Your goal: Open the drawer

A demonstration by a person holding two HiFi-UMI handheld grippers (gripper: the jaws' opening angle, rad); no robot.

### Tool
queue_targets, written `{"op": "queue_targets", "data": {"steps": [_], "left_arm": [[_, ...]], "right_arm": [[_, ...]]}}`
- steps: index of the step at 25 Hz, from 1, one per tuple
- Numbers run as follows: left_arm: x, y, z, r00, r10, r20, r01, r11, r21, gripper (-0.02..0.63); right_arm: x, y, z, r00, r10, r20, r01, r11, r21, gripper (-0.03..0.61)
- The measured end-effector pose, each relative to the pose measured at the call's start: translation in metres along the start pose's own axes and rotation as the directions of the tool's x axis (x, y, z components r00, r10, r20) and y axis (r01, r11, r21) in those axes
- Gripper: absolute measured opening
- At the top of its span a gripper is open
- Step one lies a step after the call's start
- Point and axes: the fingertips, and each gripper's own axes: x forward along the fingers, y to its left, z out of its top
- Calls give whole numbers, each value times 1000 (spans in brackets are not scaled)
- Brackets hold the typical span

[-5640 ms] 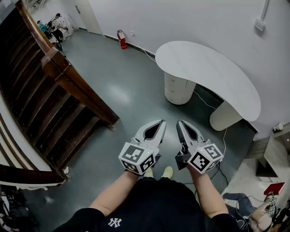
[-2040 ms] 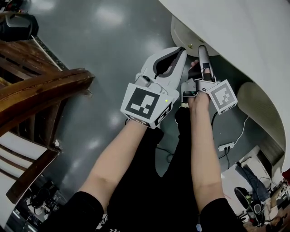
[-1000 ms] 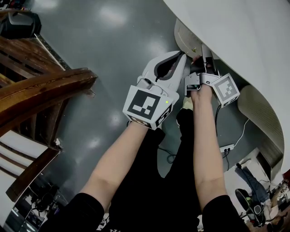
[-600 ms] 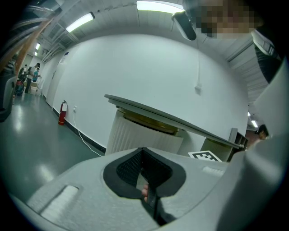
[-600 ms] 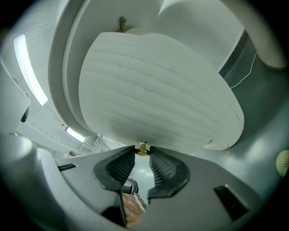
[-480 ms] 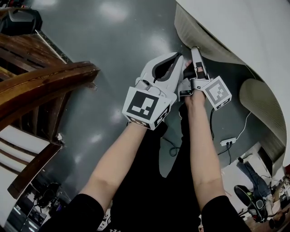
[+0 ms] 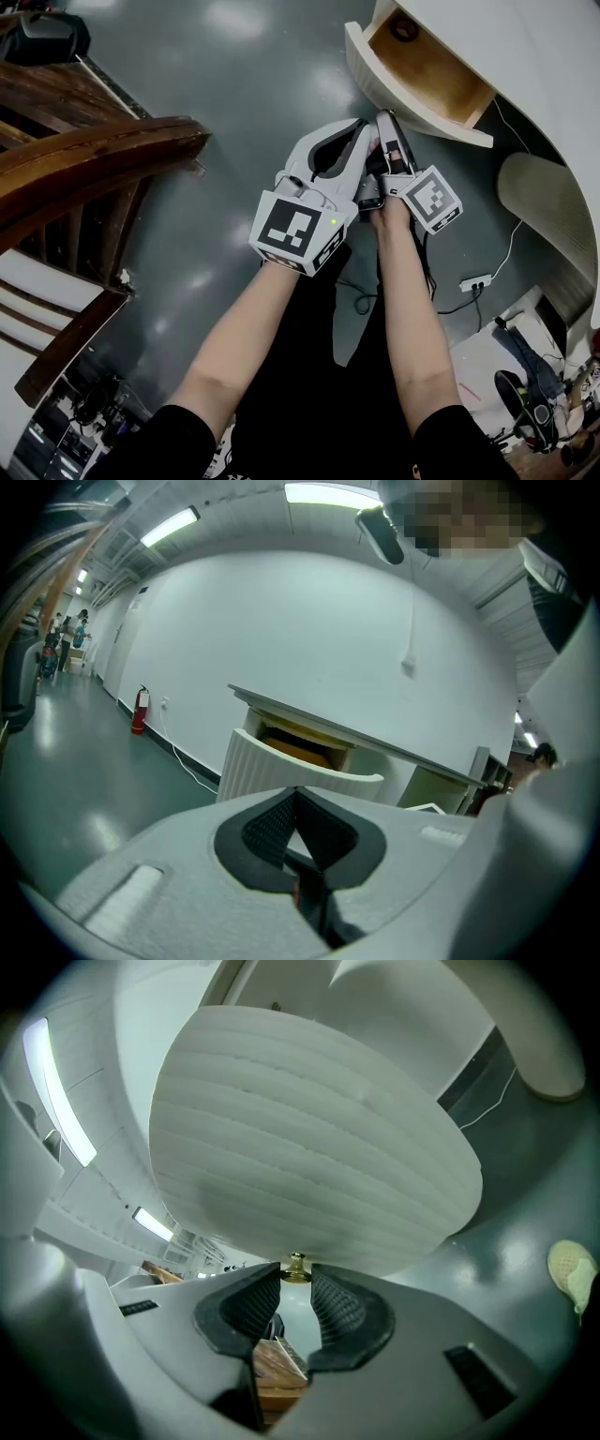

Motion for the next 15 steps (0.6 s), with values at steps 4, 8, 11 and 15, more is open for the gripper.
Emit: {"op": "queue_targets", "data": {"steps": [4, 8, 11, 15], "left_arm": [[-16, -1, -6, 1000, 13, -9, -13, 1000, -8, 8], [-33, 0, -11, 1000, 25, -16, -25, 1000, -13, 8], [-38, -1, -9, 999, 31, -19, -31, 999, -13, 8], [-46, 1, -11, 999, 40, -20, -40, 999, -15, 8]], "right_arm": [[-12, -1, -16, 1000, -13, -16, 13, 1000, 1, 109], [-21, -1, -31, 999, -20, -30, 20, 1000, 2, 109], [-24, 2, -37, 999, -20, -37, 20, 1000, 1, 109], [-29, 1, -48, 999, -27, -47, 27, 1000, 6, 109]]}}
